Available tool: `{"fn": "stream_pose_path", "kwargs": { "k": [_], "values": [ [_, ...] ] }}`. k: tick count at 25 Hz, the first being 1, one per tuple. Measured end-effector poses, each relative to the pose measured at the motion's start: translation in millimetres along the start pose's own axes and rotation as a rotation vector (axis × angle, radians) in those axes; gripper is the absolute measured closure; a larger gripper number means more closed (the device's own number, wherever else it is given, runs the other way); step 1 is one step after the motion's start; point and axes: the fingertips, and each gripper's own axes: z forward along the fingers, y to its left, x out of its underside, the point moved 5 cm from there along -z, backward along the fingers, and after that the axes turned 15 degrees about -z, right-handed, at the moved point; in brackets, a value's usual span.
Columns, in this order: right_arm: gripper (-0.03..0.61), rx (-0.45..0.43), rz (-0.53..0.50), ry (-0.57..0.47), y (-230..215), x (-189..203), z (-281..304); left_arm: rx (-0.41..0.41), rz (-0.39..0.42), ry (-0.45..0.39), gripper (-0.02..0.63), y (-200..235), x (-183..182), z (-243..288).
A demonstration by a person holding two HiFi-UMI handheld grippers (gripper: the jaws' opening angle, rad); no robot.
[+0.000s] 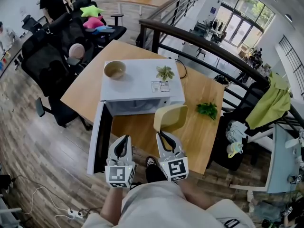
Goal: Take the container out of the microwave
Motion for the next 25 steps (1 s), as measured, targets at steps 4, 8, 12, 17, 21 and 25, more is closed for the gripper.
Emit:
{"fn": "stream_pose_path", "kwargs": {
  "k": [4,8,12,17,21,25],
  "values": [
    [0.548,0.002,-0.010,0.000,-0.6,-0.5,-1.4,0.001,0.002,-0.001,0.611,-0.2,0.5,0.3],
    [0.548,0.001,-0.015,0.002,-1.7,0.1,-2.9,0.002,0.000,0.002,0.610,-1.2,1.5,0.6],
    [0.548,-0.002,-0.015,0.005,-0.2,1.7,-3.6,0.004,-0.001,0.003,0.611,-1.7,3.1,0.2],
    [0.548,-0.009,-0.015,0.007,1.4,1.0,-3.6,0.004,-0.003,0.004,0.611,-3.3,2.3,-0.8],
    [0.548,-0.018,-0.027,0.005,3.3,-0.4,-3.6,0.005,-0.006,0.001,0.611,-3.2,2.1,-0.5],
    [0.548,-0.027,-0.019,0.011,7.5,2.4,-3.4,0.006,-0.011,0.005,0.611,-3.1,5.0,0.7]
  ]
}}
